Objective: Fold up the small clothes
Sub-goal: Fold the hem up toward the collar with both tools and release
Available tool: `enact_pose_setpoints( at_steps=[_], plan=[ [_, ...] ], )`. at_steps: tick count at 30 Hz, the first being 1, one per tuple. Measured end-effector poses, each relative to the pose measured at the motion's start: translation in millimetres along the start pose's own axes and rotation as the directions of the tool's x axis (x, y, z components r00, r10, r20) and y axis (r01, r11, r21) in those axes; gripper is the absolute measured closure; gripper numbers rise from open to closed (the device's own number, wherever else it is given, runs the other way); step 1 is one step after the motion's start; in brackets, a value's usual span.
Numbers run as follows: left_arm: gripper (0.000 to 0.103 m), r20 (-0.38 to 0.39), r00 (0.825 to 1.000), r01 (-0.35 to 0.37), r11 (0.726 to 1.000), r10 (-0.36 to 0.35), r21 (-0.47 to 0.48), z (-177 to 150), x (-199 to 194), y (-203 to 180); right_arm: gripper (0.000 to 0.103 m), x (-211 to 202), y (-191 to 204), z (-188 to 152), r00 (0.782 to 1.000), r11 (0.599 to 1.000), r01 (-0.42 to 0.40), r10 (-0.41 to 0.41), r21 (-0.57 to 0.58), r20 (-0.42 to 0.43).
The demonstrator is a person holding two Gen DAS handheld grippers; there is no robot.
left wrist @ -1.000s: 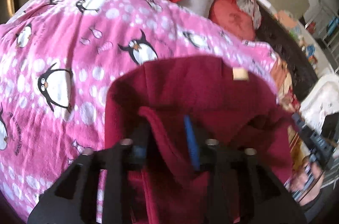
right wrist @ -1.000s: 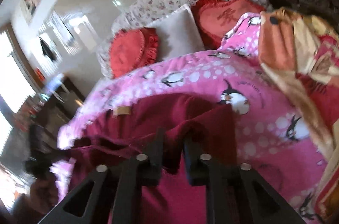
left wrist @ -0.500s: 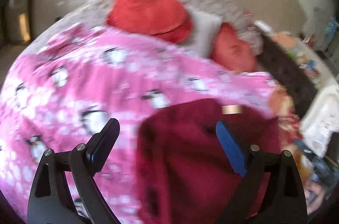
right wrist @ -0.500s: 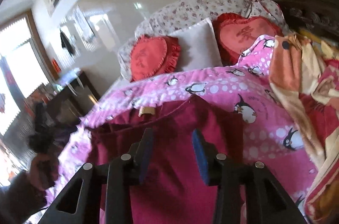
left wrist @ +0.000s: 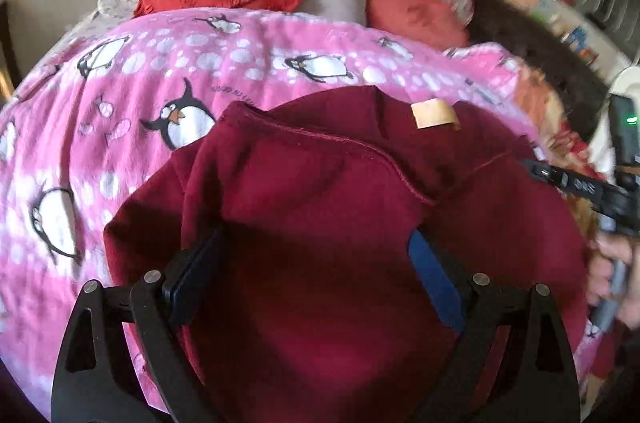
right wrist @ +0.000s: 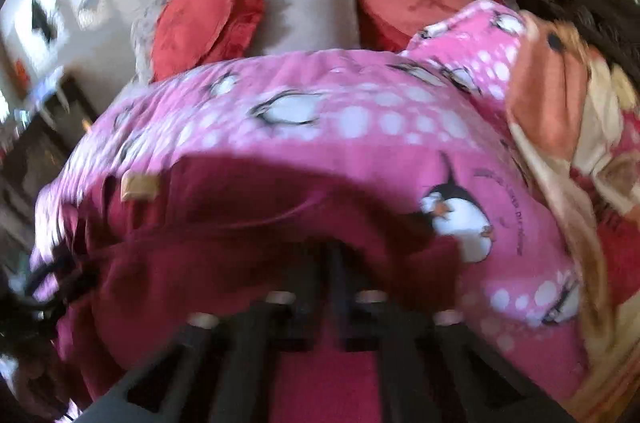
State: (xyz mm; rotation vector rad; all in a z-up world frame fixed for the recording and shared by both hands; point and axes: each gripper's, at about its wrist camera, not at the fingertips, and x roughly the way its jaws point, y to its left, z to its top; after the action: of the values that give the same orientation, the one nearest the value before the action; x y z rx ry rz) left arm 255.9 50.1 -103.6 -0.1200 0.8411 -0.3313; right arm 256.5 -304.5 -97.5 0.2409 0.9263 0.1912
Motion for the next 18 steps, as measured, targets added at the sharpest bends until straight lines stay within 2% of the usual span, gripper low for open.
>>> enact_pose_setpoints(
  at_steps=[2,5,9,11,12,14,16,18],
  plan=[
    [0.011,0.043,0.999,-0.024,0.999,0.022,0.034,-14.7,-1.8,-0.2,0.103,-0.7,-9.9,-5.6,0.997,0.999,-0.036,0.035,0.014,0.067],
    [0.011,0.069,0.997,-0.024,1.0,0.022,0.015,-18.5,-2.5,1.9,0.103,-2.1,-2.4,-19.8,0.985,0.998,0.006,0.005,-0.063,0.174],
    [0.011,0.057,0.998,0.031,0.999,-0.03,-0.008,-14.2,-0.9,11.8,0.103,-3.5,-12.8,-19.4,0.984,0.998,-0.064,0.068,-0.029,0.167],
    [0.011,0.009,1.0,0.026,1.0,-0.026,0.014,-9.3,-8.0,8.1,0.103,-9.0,-14.6,-16.8,0.989,0.995,-0.098,0.098,-0.007,0.114],
    [0.011,-0.004,1.0,0.023,1.0,-0.023,0.007,-6.6,-19.1,7.5,0.103,-20.1,-11.9,-15.2,0.994,0.998,-0.065,0.065,0.0,0.09],
    [0.011,0.025,0.999,0.047,0.998,-0.046,-0.029,-7.7,-51.5,10.8,0.1,-55.2,-2.0,-20.9,0.988,0.999,-0.043,0.045,-0.017,0.149],
    [0.011,0.086,0.994,0.069,0.994,-0.062,-0.08,-22.2,-95.5,23.0,0.097,-99.9,10.0,-36.2,0.972,0.994,-0.096,0.106,-0.058,0.212],
    [0.011,0.098,0.991,0.097,0.988,-0.085,-0.117,-42.3,-120.7,32.1,0.087,-129.5,24.0,-63.0,0.968,0.987,-0.136,0.15,-0.081,0.201]
  ],
)
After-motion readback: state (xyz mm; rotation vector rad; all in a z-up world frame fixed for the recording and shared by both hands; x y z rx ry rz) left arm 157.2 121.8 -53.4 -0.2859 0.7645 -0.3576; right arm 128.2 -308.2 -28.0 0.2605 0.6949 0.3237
